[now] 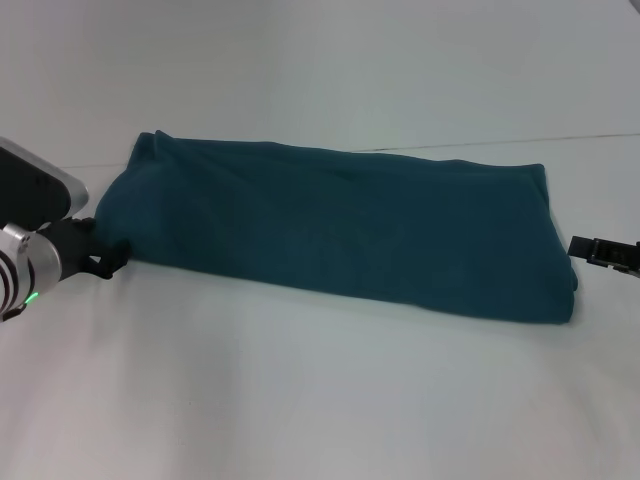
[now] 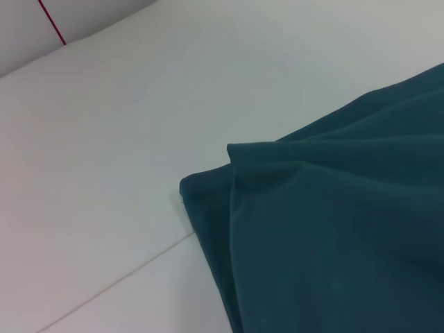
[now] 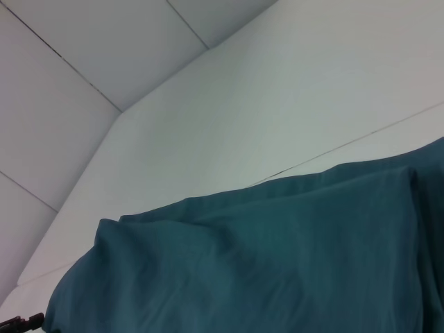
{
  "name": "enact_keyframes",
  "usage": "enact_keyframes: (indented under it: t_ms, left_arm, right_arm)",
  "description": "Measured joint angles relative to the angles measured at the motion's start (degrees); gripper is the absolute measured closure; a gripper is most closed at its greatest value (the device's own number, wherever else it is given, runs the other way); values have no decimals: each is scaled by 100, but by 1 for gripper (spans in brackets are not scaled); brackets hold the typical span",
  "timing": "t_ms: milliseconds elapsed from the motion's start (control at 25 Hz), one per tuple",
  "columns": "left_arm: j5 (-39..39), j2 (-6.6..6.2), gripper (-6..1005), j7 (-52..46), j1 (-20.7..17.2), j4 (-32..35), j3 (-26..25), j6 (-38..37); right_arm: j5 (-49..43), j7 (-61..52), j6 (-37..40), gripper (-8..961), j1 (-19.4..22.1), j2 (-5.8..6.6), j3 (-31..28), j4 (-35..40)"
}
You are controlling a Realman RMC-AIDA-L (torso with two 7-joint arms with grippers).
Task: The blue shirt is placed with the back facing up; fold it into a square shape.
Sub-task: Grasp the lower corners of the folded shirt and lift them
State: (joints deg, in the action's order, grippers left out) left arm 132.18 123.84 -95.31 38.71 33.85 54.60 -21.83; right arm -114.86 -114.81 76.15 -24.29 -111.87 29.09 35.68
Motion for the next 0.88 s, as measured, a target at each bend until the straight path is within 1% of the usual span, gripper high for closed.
enact_keyframes:
  t_ms: [240, 480, 680, 880]
  left_arm:
    - [0, -8, 519, -28, 21, -10, 9, 4]
    - [0, -9, 742, -27, 23, -10, 4, 4]
    - [0, -9, 963, -25, 24, -31, 15, 47]
    - [0, -9, 979, -22, 31, -47, 16, 55]
  right_arm:
    - [0, 2, 28, 416, 3, 0, -8, 0]
    - [0, 4, 34, 416, 13, -4, -18, 0]
    - [0, 4, 39, 416, 13, -6, -29, 0]
    - [0, 3, 22, 416, 12, -9, -29, 0]
